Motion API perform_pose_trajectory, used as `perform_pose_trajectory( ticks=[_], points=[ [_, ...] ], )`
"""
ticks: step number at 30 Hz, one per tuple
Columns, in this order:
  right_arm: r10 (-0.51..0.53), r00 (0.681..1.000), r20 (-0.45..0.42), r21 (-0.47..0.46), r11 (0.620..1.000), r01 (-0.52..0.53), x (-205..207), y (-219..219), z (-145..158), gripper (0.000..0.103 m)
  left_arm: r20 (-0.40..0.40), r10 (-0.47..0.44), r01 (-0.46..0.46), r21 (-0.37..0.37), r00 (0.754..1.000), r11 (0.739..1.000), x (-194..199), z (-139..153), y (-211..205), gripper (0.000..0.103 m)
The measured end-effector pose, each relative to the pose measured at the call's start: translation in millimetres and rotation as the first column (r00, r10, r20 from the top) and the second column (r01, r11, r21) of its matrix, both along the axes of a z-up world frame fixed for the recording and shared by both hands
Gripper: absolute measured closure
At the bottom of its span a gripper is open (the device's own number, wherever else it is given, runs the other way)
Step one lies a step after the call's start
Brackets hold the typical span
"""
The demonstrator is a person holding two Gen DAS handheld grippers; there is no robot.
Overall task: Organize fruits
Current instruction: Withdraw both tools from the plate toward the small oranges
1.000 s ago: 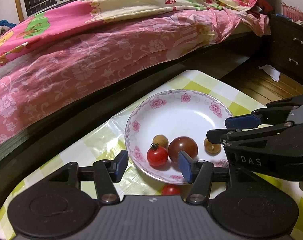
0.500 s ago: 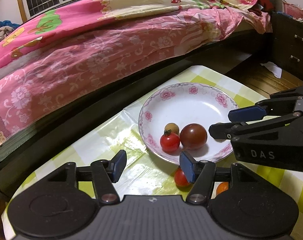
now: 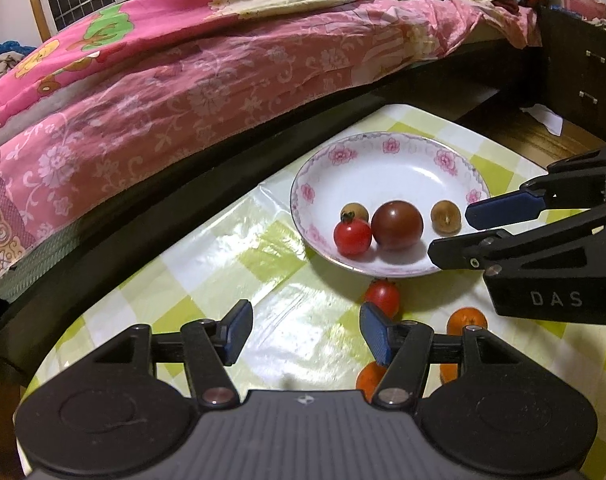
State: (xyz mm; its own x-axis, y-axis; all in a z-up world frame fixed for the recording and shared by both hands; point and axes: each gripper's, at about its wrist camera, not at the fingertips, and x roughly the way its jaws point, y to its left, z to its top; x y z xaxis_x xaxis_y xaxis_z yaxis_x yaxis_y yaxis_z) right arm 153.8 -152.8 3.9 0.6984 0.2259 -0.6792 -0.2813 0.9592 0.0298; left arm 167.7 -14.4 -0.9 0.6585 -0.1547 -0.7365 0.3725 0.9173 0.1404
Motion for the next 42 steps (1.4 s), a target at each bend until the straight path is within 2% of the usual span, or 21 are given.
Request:
perform_pose_trajectory(
  ticks=[42],
  points=[
    [0.054,0.992,-0.112,-0.026,0.998,-0.057,-14,3,-17,0.068,-0.059,-0.027,0.029,0.029,0.998,0.999,-5,-9,0,0.035]
  ],
)
